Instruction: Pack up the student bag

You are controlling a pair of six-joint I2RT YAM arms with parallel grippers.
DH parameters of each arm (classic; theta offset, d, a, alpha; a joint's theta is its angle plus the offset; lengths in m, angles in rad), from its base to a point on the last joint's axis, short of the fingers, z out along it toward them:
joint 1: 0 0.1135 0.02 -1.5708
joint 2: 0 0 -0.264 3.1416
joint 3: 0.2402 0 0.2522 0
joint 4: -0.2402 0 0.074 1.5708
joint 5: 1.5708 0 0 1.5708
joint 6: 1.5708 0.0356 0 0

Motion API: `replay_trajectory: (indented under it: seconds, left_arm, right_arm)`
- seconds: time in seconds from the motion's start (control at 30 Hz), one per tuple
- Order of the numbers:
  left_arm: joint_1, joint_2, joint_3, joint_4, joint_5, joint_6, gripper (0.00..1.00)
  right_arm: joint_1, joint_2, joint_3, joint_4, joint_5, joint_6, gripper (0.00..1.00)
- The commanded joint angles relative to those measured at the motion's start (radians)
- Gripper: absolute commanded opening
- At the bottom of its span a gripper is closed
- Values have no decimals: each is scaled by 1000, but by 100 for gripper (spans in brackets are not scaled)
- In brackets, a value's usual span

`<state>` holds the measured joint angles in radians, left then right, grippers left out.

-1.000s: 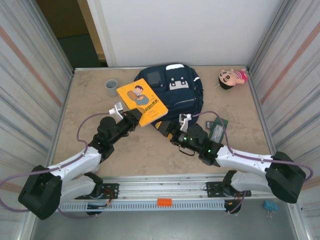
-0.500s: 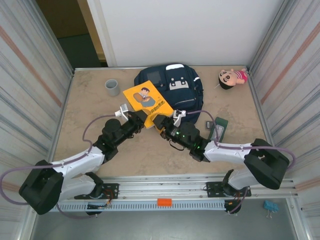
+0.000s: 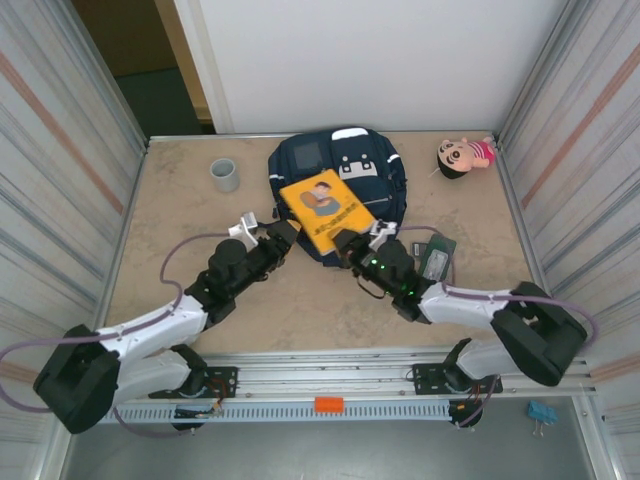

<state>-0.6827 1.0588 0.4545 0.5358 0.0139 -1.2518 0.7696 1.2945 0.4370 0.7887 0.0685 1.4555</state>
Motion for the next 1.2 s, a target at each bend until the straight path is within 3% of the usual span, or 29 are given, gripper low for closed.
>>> replay_trajectory:
  seconds: [0.0,0.2,0.37,0.47,0.6,0.67,0.77,0.93,1.0,1.17]
  left_arm:
    - [17,-60,109,-281,-82,296,78]
    - [26,47,293,-491,-48,970,81]
    - [19,299,492,-651,52,1466,81]
    - [6,493,624,-724,11,1659,84]
    - [3,713,819,-790,-50,1754,85]
    - [15,784,898,-801,16,1751,85]
    - [21,841,933,-719,61,1731,85]
    - [20,931,971,-617,-4,1695,88]
    - [19,965,989,-606,-12,1699,79]
    - [21,1011,992,-577,-63,1719,15]
  right_arm:
    - [-107,-166,15,-182,-56,-147,0]
    - [-427,-403,99,-597,-333,-421,0]
    - [-691,-493,97,-668,-568,-448,0]
    - [-725,-530,88,-708,-613,-460,0]
    - [-734,-563,77,-779,-609,-502,0]
    - [-735,-564,74,-789,-616,-509,0]
    - [-738,-554,74,-794,-629,-517,0]
    - [-740,-546,64,-800,-642,-529,0]
    - [-740,-553,53,-806,-645,-532,0]
    - [-760,-576,48,-854,-648,-557,0]
